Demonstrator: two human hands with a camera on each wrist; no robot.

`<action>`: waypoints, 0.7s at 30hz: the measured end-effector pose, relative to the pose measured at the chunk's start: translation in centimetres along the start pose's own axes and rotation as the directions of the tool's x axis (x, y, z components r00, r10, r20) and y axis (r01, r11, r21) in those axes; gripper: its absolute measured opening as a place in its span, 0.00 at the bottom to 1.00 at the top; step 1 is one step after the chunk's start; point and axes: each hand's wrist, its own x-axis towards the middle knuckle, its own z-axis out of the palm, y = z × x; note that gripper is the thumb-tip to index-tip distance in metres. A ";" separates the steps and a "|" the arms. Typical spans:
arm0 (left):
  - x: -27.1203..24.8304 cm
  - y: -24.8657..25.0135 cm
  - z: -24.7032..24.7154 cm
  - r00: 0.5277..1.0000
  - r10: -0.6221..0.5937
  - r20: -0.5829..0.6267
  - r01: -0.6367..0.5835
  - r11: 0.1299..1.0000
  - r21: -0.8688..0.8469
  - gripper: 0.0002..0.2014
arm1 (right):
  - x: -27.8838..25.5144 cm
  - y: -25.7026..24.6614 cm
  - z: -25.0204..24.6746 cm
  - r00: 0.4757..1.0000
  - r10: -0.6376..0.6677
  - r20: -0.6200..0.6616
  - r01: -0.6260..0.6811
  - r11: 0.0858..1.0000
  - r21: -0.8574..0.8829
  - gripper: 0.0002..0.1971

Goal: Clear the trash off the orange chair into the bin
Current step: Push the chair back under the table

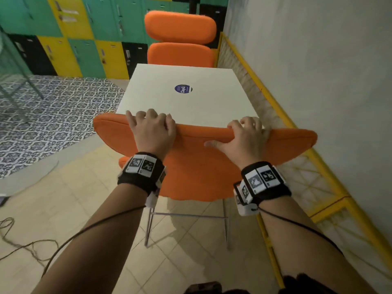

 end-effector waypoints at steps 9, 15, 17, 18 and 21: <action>-0.5 -0.4 0.5 0.996 0.060 0.061 -0.067 0.992 0.105 0.39 | 2.6 2.3 1.3 0.988 -0.133 -0.081 0.141 0.985 0.103 0.43; 0.6 1.5 1.7 0.997 0.019 0.078 -0.028 0.993 0.113 0.43 | 5.0 4.3 1.9 0.984 -0.175 -0.043 0.180 0.974 0.135 0.41; 1.0 1.9 2.1 0.996 0.005 0.094 -0.015 0.995 0.103 0.44 | 5.8 4.8 2.1 0.980 -0.197 -0.024 0.199 0.970 0.142 0.40; 1.3 2.0 2.2 0.995 0.000 0.096 -0.009 0.995 0.096 0.43 | 6.2 5.0 2.2 0.978 -0.210 -0.011 0.210 0.967 0.143 0.40; 2.0 2.2 2.9 0.996 -0.003 0.087 -0.005 0.996 0.092 0.43 | 7.4 5.6 2.5 0.969 -0.244 0.041 0.236 0.962 0.138 0.40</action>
